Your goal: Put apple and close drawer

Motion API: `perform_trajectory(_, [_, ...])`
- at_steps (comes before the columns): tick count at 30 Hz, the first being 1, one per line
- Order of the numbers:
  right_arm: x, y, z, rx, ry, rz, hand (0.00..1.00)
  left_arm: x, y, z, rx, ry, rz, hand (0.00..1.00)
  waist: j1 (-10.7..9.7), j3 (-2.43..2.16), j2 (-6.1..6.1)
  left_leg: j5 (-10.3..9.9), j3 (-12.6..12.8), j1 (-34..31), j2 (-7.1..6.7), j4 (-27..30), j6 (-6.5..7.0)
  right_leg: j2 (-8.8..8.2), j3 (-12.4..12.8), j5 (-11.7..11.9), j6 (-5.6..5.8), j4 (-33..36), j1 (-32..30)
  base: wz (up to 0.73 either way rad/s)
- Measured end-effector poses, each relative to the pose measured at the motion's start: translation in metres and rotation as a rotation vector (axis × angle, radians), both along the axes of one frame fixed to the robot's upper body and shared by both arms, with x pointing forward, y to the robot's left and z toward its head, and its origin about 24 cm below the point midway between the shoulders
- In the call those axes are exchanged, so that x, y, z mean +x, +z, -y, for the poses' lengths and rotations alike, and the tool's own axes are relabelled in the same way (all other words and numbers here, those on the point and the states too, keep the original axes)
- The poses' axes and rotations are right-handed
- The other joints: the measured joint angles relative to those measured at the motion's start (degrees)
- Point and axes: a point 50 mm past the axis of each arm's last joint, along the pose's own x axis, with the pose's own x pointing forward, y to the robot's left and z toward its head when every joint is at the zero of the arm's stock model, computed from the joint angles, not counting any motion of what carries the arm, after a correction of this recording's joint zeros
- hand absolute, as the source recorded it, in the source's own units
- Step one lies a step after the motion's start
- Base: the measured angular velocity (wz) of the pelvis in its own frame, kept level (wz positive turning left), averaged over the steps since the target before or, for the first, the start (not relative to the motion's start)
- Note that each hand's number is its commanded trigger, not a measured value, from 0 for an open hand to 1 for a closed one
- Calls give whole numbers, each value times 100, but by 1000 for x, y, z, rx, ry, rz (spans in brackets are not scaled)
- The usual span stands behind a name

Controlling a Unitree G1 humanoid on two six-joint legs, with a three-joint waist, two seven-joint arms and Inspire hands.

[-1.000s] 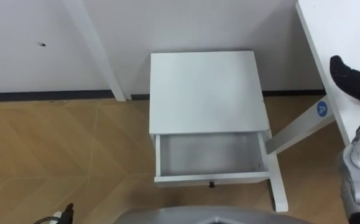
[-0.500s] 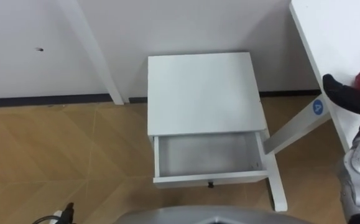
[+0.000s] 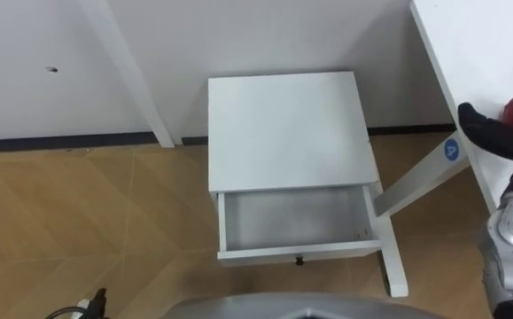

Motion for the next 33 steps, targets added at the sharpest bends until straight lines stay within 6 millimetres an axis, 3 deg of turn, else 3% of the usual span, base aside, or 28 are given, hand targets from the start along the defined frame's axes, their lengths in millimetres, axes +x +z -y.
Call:
perform_trajectory(7, [6, 8, 10, -3, -29, 34, 0, -1, 0, 0, -1, -2, 0, 0, -2, -3, 14, 0, -3, 15, -4, -2, 0, 0, 24, 0, 0, -4, 13, 0])
perform_trajectory(21, [4, -3, 18, 37, -42, -56, 0, -9, -1, 0, -38, -6, -41, 0, 9, 12, -83, 1, -11, 9, -4, -3, 1, -1, 10, 0, 0, -2, 7, 0])
perform_trajectory(24, [6, -10, 22, 50, -49, -94, 0, -13, -1, 0, -49, -2, -66, 0, 13, -14, -106, 1, -18, 11, -4, 2, 1, 0, 2, 0, 0, 1, 10, 0])
perform_trajectory(30, [6, -24, 24, 87, -31, -173, 2, -18, -2, 0, -69, -4, -105, 0, 24, -18, -173, 1, -26, 13, -6, 11, 1, -2, 0, 0, 0, 1, 20, 0])
perform_trajectory(31, [6, -25, 24, 91, -23, -181, 65, -18, -2, 0, -71, -3, -106, 0, 23, -17, -169, 1, -30, 14, -6, 15, 1, -2, -7, 0, 0, 0, 27, 0])
perform_trajectory(32, [5, -26, 24, 93, -20, -190, 100, -18, -2, 0, -76, 6, -105, 0, 29, -16, -161, 1, -32, 13, -4, 19, 1, -1, -8, 0, 0, -2, 29, 0])
perform_trajectory(33, [5, -27, 25, 96, -20, -196, 100, -18, -2, -1, -77, 18, -102, 0, 26, -14, -157, 1, -31, 12, -3, 22, 1, 0, -9, 0, 0, -3, 30, 0])
